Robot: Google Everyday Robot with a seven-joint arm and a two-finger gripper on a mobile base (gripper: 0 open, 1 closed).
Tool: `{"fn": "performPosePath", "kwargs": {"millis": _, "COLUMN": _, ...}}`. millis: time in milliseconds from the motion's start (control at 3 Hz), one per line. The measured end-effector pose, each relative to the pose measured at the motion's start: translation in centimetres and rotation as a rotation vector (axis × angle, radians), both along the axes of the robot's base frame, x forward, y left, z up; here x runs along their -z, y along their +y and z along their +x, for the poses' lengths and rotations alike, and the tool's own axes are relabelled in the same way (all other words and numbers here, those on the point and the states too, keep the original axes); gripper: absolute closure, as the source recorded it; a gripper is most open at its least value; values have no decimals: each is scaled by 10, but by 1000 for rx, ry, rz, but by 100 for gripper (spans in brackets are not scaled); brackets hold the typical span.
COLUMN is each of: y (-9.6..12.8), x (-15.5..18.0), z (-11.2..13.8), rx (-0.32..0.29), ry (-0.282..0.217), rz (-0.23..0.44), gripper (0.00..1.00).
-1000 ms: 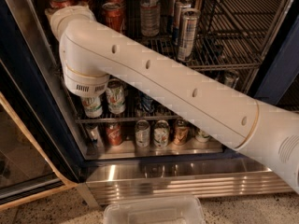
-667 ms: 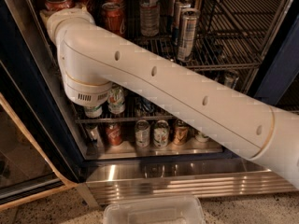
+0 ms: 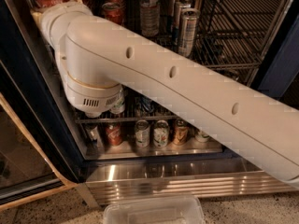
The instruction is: Pick coke can from top shelf of fridge
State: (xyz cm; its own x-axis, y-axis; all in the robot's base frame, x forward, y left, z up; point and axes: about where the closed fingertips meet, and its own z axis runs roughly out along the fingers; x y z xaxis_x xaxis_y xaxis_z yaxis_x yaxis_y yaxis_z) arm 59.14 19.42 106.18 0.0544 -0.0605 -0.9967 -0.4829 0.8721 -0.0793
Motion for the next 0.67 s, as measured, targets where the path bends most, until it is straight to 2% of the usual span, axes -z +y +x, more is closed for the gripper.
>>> {"fn": "performPosePath", "kwargs": {"millis": 333, "y": -12, "x": -8, "z": -22, "rx": 19, "ry": 2, "rz": -53, "gripper": 100}}
{"fn": "performPosePath", "kwargs": {"millis": 667, "y": -12, "x": -8, "z": -22, "rx": 19, "ry": 2, "rz": -52, "gripper": 100}}
